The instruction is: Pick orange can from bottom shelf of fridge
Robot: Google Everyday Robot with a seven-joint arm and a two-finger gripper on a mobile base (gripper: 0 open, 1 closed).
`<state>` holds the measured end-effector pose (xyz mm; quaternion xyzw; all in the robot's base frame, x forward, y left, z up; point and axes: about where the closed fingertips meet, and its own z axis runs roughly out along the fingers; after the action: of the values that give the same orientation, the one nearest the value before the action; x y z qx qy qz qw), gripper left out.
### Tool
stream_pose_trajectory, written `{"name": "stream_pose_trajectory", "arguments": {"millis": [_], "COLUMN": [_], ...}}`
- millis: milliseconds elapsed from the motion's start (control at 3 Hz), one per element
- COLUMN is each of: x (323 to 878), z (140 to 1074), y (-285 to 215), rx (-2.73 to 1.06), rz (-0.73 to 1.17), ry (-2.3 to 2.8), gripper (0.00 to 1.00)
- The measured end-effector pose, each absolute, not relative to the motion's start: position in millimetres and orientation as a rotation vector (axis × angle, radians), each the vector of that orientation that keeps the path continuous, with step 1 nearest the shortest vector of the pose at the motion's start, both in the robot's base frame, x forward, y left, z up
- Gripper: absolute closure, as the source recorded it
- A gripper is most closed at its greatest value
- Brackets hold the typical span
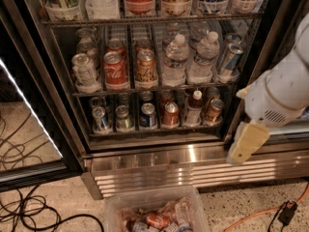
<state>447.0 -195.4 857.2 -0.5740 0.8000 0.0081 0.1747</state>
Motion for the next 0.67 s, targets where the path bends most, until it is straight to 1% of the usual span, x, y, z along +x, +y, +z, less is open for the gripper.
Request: {"name": "stream_pose_trajectory", "arguments": {"millis": [667], "x": [455], "z": [690], "y": [-161], "rx": [-1.519], "rz": [0.266], "ry": [2.341], "gripper": [0.00]}}
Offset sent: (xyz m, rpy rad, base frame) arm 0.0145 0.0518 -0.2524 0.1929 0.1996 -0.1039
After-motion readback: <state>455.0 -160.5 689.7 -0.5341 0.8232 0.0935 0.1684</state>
